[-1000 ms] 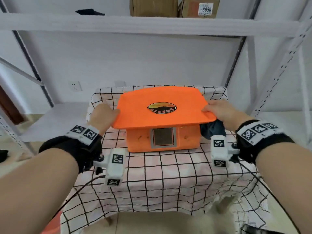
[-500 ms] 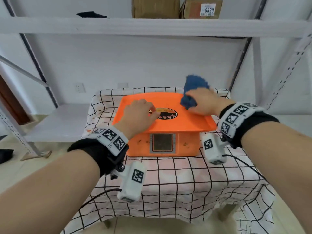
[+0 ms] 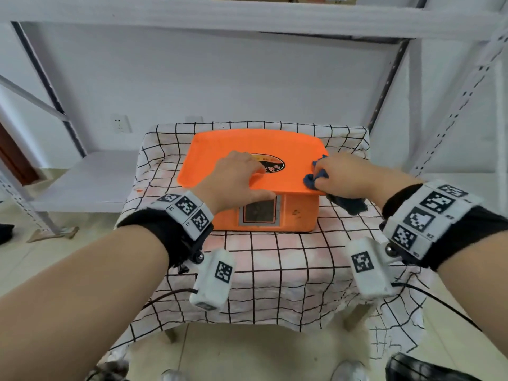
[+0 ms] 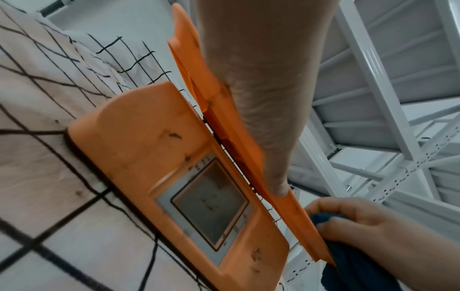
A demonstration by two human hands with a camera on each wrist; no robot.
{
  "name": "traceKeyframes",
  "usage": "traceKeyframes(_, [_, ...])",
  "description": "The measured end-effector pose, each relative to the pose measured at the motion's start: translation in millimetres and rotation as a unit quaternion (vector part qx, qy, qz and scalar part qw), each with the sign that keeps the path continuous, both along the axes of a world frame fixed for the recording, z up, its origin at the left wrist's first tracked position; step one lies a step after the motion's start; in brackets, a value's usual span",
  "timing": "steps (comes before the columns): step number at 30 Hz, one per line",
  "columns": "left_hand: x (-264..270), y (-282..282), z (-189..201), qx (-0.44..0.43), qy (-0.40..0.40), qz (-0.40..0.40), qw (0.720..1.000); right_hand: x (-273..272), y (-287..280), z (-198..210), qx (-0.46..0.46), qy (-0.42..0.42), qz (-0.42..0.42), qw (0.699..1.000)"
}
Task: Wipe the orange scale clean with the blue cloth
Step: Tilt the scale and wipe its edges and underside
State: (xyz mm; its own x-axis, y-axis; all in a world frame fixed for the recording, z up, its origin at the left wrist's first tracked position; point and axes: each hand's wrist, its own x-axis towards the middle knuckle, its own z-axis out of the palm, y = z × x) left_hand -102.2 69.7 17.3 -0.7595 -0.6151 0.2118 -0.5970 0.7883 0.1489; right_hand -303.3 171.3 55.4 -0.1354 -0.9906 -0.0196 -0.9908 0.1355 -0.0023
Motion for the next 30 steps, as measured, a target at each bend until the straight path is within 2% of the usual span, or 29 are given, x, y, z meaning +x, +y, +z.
traceKeyframes(4, [2.3, 9.4, 1.4, -0.006, 0.012, 0.038, 0.999, 21.3, 9.3, 12.7, 0.016, -0.093, 0.010, 0.996])
traceKeyframes(8, [22.7, 19.3, 13.1, 0.006, -0.042, 0.018, 0.999, 46.3, 27.0, 22.0, 0.010, -0.206, 0.047, 0.977])
traceKeyframes(9, [30.6, 21.0, 16.7, 0.007, -0.039, 0.015, 0.999, 50.5, 33.8, 23.1, 0.034, -0.217, 0.062, 0.974])
traceKeyframes(11, [45.1, 24.1, 20.5, 0.011, -0.004, 0.015, 1.000, 58.2, 42.7, 18.5, 0.079, -0.180, 0.084, 0.977])
traceKeyframes(12, [51.2, 27.3, 22.1, 0.021, 0.024, 0.010, 0.999, 61.8, 45.2, 14.4, 0.067, -0.166, 0.086, 0.980])
traceKeyframes(14, [60.7, 36.8, 25.6, 0.061, 0.091, -0.015, 0.994, 68.6, 49.1, 10.1, -0.020, -0.197, 0.080, 0.977])
traceKeyframes(17, [68.7, 61.0, 36.6, 0.202, 0.174, -0.056, 0.962, 76.5, 55.5, 20.7, -0.151, -0.310, 0.090, 0.934])
traceKeyframes(19, [70.3, 72.2, 45.5, 0.290, 0.206, -0.092, 0.930, 81.5, 62.0, 36.9, -0.186, -0.378, 0.110, 0.900])
traceKeyframes(20, [70.1, 75.5, 49.7, 0.305, 0.214, -0.102, 0.923, 83.0, 63.4, 44.0, -0.189, -0.396, 0.122, 0.890])
traceKeyframes(27, [74.5, 80.5, 79.0, 0.236, 0.269, -0.066, 0.931, 94.8, 68.5, 72.2, -0.120, -0.442, 0.196, 0.867])
traceKeyframes(30, [76.1, 79.7, 84.0, 0.248, 0.278, -0.070, 0.925, 90.2, 70.9, 75.9, -0.118, -0.407, 0.190, 0.886])
